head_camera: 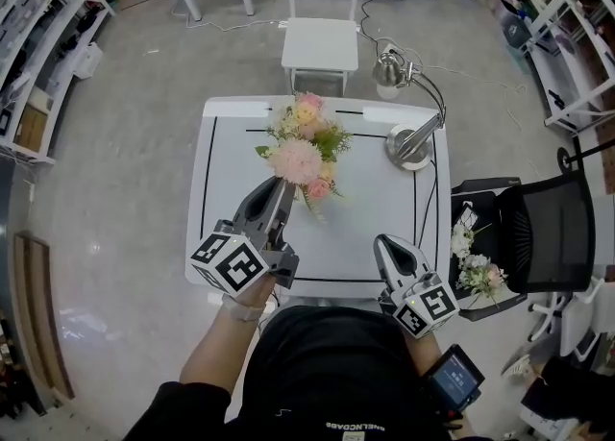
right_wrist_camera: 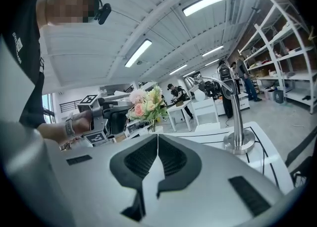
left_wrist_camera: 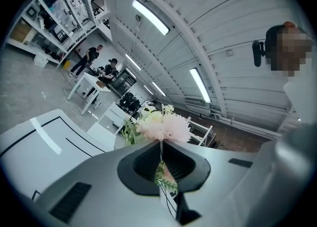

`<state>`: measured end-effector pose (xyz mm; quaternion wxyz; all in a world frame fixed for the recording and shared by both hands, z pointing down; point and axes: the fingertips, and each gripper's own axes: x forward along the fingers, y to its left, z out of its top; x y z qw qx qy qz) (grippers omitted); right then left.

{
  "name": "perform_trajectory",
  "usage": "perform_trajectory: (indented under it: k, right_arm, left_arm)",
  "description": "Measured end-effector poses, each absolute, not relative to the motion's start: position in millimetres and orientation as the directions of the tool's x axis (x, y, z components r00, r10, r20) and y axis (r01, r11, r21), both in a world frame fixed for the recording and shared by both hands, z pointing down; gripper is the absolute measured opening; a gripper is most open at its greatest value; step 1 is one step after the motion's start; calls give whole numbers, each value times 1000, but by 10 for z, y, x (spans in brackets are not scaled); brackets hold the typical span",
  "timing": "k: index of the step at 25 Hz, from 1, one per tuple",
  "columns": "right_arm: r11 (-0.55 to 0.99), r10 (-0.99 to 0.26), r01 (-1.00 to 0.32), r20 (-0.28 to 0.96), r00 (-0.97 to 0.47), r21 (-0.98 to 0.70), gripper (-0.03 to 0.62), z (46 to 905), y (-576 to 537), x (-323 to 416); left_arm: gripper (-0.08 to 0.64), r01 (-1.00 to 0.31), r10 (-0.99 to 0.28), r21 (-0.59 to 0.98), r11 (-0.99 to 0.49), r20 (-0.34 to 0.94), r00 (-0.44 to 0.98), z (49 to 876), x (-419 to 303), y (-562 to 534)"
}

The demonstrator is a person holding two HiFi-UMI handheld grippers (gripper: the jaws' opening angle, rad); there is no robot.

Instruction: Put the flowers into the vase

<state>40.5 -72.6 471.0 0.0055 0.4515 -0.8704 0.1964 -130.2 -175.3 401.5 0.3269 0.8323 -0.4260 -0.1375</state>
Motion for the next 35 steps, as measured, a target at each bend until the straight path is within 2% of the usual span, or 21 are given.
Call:
perform_trajectory:
  k: [7,19,35]
  right_arm:
    - [527,-773,-780,190,-605,-338,11,4719,-721,343]
    - [540,-761,-771,195,-618,-338,11,4731,-673,274]
    - [572,-732,-745,197,-652,-342,11,4765,-644,160]
  left_arm:
    - [12,-658,-801,646,-388,117,587,4345,-1342,-1694]
    - [21,-665,-810,636,-392,103,577,4442,-1418,-1588]
    - [134,-738,-849,584,-339,147,507,4550,-1678,-1421]
